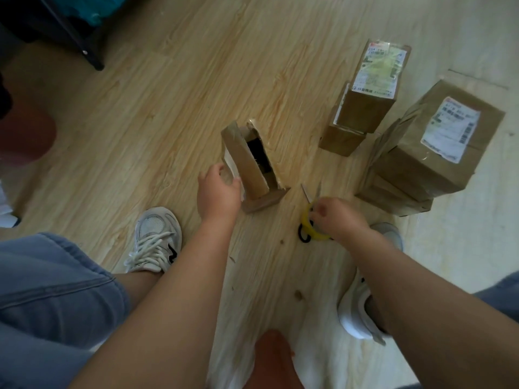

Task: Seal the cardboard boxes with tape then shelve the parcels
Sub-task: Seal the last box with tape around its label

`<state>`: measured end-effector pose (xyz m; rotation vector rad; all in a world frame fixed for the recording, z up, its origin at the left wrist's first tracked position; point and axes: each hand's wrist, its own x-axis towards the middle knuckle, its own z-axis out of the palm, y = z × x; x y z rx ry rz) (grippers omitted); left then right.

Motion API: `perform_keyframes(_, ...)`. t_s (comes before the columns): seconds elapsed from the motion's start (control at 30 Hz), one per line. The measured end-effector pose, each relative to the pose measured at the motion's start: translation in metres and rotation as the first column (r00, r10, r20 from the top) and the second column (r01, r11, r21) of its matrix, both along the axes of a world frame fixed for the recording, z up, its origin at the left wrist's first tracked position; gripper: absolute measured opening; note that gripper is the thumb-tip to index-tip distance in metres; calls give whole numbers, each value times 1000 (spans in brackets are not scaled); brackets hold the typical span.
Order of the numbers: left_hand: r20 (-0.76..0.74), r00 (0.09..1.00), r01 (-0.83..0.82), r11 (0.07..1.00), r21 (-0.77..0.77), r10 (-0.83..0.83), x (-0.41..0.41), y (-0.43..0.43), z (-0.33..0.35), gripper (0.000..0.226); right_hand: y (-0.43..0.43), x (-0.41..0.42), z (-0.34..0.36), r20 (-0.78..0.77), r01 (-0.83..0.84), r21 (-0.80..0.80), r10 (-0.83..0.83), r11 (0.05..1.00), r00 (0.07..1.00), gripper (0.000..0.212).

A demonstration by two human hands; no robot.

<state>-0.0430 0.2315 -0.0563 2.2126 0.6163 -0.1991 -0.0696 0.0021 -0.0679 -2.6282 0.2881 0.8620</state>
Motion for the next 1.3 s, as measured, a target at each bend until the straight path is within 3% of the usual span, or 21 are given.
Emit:
perform_keyframes(0.1,38,999,-12,1000,16,12,5,4,5,41,2,-7,-15,-94,-219,-180,205,959,974,10)
perform_keyframes(0.17,59,998,-21,1000,13,20,7,4,10,37,5,-10,-23,-163,-305,-267,270,914,949,19)
perform_keyframes(0.3,112,994,-13,1000,12,12,10,0,18,33,5,-18,-23,-255,-427,-311,358,849,898,37)
perform_keyframes(0.37,141,990,-2,1000,7,1,13,-3,23,31,6,-14,-21,-253,-380,-283,314,881,915,42)
perform_keyframes(0.47,184,983,24,999,-31,-17,15,-8,36,27,9,-3,-9,-239,-204,-214,152,955,959,44)
perform_keyframes(0.63,216,976,46,988,-146,-13,12,-13,64,24,11,11,32,53,158,-19,-157,987,986,38)
perform_keyframes(0.77,213,974,124,965,-232,-74,7,-15,88,23,17,14,69,243,289,270,-356,918,903,38)
perform_keyframes(0.87,215,967,192,941,-278,-134,1,-15,101,20,24,11,98,252,295,511,-469,807,847,23)
perform_keyframes(1.03,174,963,257,895,-366,-206,-10,-7,118,29,25,0,128,142,209,671,-400,712,906,20)
perform_keyframes(1.13,108,963,269,866,-422,-246,-11,-3,119,40,27,-1,131,103,181,671,-332,719,937,19)
perform_keyframes(1.3,119,987,151,870,-470,-107,-15,-9,116,32,35,-5,137,74,121,686,-234,718,969,21)
